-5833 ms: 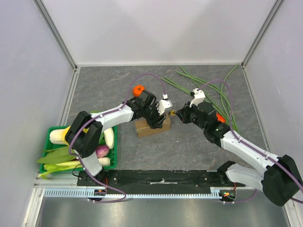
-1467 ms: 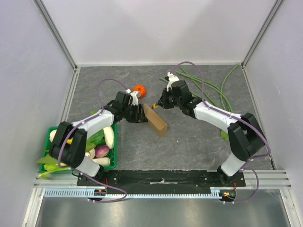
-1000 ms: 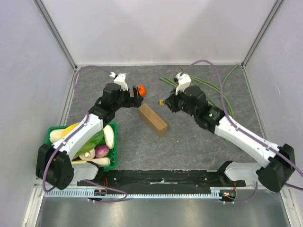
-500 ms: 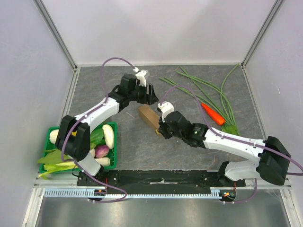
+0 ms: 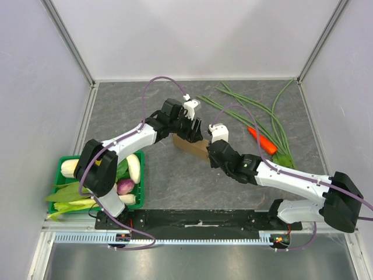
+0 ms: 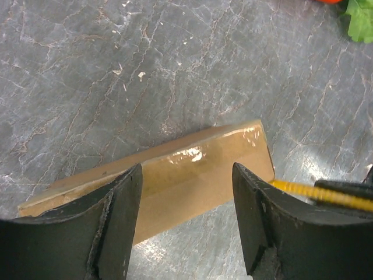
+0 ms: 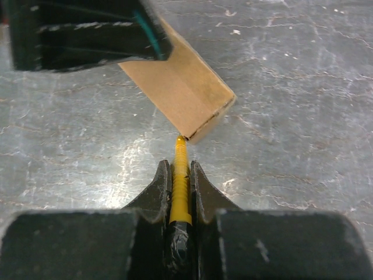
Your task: Unpack the express box
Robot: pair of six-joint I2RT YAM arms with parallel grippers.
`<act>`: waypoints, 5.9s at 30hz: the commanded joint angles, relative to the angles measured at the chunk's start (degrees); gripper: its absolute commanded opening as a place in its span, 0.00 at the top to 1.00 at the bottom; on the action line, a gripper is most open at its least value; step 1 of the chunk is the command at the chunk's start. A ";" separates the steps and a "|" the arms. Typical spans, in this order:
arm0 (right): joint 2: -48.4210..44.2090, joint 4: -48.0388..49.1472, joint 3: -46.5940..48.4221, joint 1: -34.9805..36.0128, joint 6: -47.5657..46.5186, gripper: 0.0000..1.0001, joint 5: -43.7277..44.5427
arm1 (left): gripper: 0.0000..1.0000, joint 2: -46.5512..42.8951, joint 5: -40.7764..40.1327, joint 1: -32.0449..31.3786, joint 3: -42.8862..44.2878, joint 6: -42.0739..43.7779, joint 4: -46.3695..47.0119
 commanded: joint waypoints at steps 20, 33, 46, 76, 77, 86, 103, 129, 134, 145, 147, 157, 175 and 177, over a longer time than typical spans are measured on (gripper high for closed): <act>-8.72 0.89 -2.76 -11.79 4.27 1.00 -2.30 | 0.27 -2.29 3.93 -1.60 2.80 11.07 -2.13; -15.94 -3.61 -2.67 -12.50 6.82 1.00 -4.76 | 0.18 3.94 0.94 -4.32 9.66 21.61 -7.22; -18.66 -9.23 -0.12 -14.78 9.37 1.00 0.16 | 0.17 12.82 -0.20 -6.52 15.11 28.30 -13.56; -17.25 14.76 -10.23 -23.04 5.24 1.00 -14.34 | 0.62 6.85 -4.07 -9.60 -0.18 42.54 -9.78; -17.34 14.76 -10.14 -23.13 5.24 1.00 -14.69 | 0.62 6.76 -3.98 -9.68 -0.35 42.72 -9.95; -15.15 14.76 -9.52 -23.13 5.33 1.00 -15.14 | 0.63 7.46 -3.19 -9.68 -0.80 42.63 -10.57; -11.98 16.24 -8.56 -23.48 3.48 1.00 -14.96 | 0.65 8.08 -3.19 -9.77 -0.80 42.37 -10.57; -13.82 8.26 -13.48 -23.48 2.34 1.00 -26.65 | 0.75 13.62 -6.62 -5.47 6.15 27.78 -12.50; -14.18 5.45 -12.07 -23.57 1.20 1.00 -26.74 | 0.75 13.79 -6.62 -5.47 6.32 27.34 -12.68; -17.25 6.06 -4.96 -23.48 0.06 1.00 -16.73 | 0.75 9.93 -5.47 -9.06 1.23 34.19 -11.19; -17.61 7.02 -3.82 -23.48 -0.47 1.00 -15.40 | 0.75 9.84 -6.61 -9.86 0.53 34.54 -11.10; -13.39 10.89 -3.90 -23.57 -1.26 1.00 -16.10 | 0.77 8.61 -9.52 -11.35 -2.55 35.16 -8.99; -10.58 12.56 -4.86 -23.48 -0.74 1.00 -16.98 | 0.79 8.08 -10.14 -11.53 -4.05 35.25 -8.28; -10.40 12.92 -4.78 -23.48 -0.74 1.00 -16.81 | 0.79 8.08 -10.14 -11.62 -4.14 35.33 -8.20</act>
